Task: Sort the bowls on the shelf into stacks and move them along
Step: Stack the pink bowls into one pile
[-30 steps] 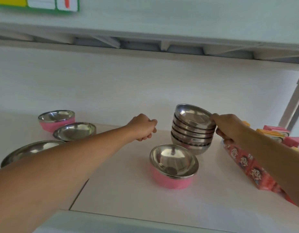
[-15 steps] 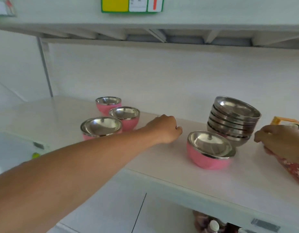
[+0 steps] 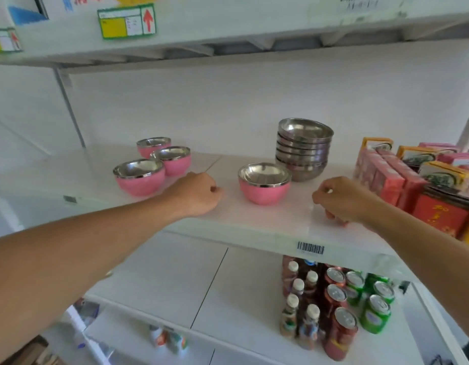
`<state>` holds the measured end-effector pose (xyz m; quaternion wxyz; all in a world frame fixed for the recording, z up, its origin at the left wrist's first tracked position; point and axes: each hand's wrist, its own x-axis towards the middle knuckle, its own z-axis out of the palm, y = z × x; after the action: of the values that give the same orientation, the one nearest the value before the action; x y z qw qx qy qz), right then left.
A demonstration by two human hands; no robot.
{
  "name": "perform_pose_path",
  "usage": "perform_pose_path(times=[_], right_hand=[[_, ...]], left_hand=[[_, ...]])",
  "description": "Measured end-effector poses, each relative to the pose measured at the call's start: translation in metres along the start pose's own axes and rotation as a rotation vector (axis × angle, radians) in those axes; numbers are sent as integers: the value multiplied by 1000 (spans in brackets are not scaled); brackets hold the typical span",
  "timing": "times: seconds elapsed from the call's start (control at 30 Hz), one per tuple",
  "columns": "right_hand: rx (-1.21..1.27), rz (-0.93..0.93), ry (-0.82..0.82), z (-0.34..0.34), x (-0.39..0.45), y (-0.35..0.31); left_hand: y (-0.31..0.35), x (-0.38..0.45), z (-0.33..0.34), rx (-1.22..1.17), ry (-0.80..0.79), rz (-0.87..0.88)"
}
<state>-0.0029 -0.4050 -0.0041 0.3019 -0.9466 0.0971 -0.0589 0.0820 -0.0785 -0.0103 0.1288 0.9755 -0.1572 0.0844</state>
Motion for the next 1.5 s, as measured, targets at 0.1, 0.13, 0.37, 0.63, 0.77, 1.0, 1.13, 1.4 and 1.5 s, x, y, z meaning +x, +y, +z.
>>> perform_pose_path(times=[0.1, 0.13, 0.37, 0.63, 0.77, 1.0, 1.13, 1.4, 1.5], right_hand=[[115, 9, 20, 5, -1, -5], [151, 12, 28, 8, 0, -8], [264, 52, 14, 29, 19, -40], [274, 274, -16, 54, 44, -83], [277, 310, 5, 63, 50, -91], [363, 375, 99, 67, 40, -90], [369, 404, 125, 58, 29, -90], [380, 443, 145, 31, 12, -76], [369, 459, 144, 22, 6, -68]], left_hand=[[-2, -18, -9, -29, 10, -8], [-4, -23, -11, -37, 9, -12], [-51, -46, -19, -111, 67, -60], [-143, -59, -58, -225, 117, -120], [-200, -43, -85, -310, 329, -193], [-258, 12, -85, -417, 83, -423], [-253, 41, -67, -566, -103, -434], [-220, 58, -52, -627, -165, -399], [-187, 60, -60, -668, -178, -335]])
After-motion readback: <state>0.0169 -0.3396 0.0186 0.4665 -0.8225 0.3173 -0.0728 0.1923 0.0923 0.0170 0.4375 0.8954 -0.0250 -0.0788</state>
